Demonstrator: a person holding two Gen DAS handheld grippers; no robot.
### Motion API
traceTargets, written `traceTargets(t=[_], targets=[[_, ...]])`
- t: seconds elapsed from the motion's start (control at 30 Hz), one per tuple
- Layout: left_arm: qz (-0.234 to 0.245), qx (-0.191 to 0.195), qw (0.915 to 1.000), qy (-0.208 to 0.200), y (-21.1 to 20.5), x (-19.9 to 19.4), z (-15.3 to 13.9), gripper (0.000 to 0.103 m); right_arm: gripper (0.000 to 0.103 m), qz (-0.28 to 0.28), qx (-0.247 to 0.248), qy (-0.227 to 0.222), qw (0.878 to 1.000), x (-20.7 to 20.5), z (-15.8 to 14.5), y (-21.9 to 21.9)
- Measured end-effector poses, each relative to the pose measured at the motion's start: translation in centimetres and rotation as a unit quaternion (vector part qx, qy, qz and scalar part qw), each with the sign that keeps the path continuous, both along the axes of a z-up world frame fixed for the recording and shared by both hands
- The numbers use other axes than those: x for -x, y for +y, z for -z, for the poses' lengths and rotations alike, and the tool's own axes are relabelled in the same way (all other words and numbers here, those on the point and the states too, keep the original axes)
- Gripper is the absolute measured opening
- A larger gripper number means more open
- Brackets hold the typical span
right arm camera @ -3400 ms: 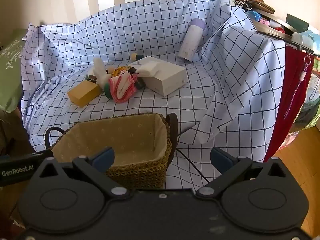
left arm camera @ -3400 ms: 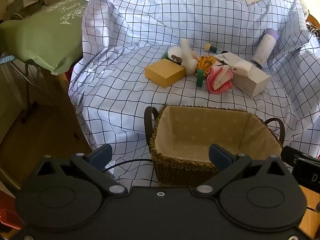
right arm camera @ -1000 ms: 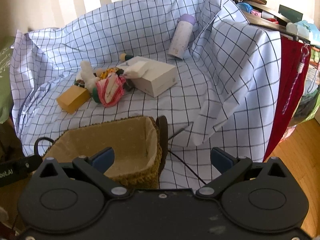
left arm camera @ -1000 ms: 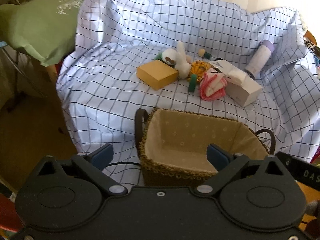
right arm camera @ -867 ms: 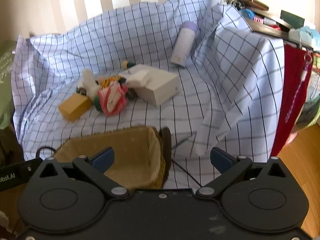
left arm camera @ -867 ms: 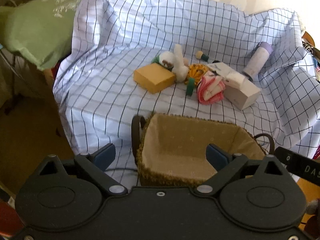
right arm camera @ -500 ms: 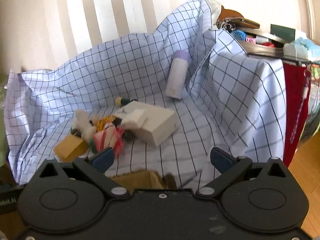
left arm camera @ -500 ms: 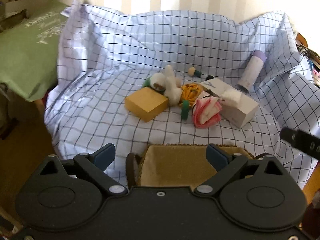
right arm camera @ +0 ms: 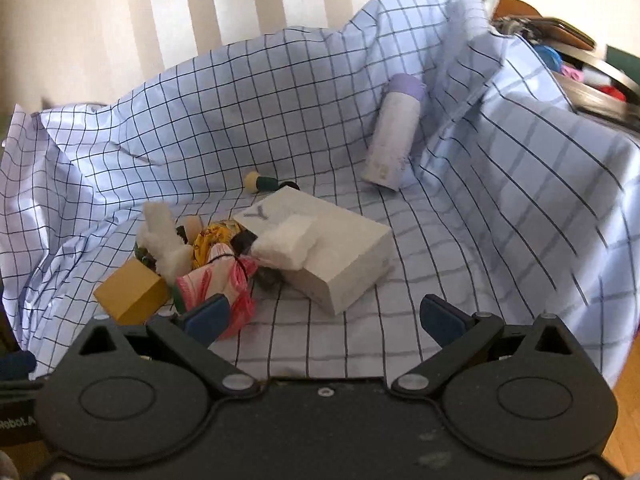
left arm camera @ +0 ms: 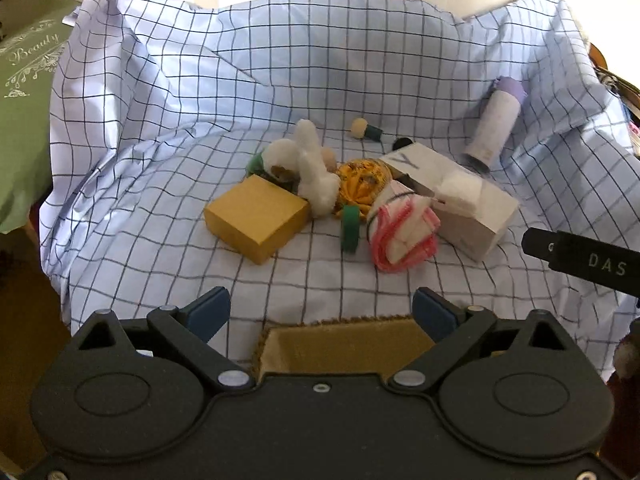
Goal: Organize soft objects
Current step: 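Reach the right gripper to the white square pad while the left gripper approaches the white bunny, then close the right gripper on the white pad while the left gripper grasps the white bunny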
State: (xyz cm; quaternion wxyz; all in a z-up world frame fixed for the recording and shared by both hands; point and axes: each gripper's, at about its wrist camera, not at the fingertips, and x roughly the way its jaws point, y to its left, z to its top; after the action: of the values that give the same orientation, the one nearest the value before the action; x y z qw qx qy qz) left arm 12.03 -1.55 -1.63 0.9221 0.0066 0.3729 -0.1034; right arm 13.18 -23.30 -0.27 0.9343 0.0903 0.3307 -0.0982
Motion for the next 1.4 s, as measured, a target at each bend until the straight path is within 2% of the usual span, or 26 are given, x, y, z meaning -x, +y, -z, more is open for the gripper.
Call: traceTargets(t=[0.23, 0.57, 0.87, 0.93, 1.0, 1.13, 1.2, 1.4], targets=[[-0.003, -0.010, 0.9999, 0.002, 0.1, -2.3, 0.3, 0.095, 0.101, -0.023, 0.026, -0.002, 0.999, -3.8, 0.4, 1.2], [-0.002, -0.010, 0.9998, 0.020, 0.1, -4.4, 1.5, 0.095, 0.086, -0.008, 0.031, 0.024, 0.999, -9.8, 2.6, 1.7], [-0.003, -0.013, 0.9997, 0.022, 0.4, -6.1, 2.0, 0.095, 0.084, -0.005, 0.068, 0.035, 0.997, -13.2, 4.4, 3.0], [-0.002, -0.014, 0.9997, 0.022, 0.5, -6.6, 2.1, 0.095, 0.078, -0.005, 0.081, 0.041, 0.996, -13.6, 4.9, 3.5], [-0.001, -0.018, 0.9996, 0.020, 0.5, -6.9, 2.2, 0.095, 0.065, -0.009, 0.087, 0.051, 0.995, -14.1, 5.5, 3.8], [0.002, -0.028, 0.9995, 0.014, 0.3, -7.5, 2.2, 0.095, 0.050, -0.010, 0.087, 0.059, 0.994, -14.6, 6.0, 3.9], [0.005, -0.033, 0.9994, 0.010, 0.2, -7.8, 2.2, 0.095, 0.040, -0.014, 0.083, 0.057, 0.995, -14.7, 5.9, 3.8], [0.017, -0.047, 0.9987, -0.006, -0.6, -9.3, 1.9, 0.095, 0.035, -0.012, 0.040, 0.049, 0.998, -15.0, 5.5, 2.8]])
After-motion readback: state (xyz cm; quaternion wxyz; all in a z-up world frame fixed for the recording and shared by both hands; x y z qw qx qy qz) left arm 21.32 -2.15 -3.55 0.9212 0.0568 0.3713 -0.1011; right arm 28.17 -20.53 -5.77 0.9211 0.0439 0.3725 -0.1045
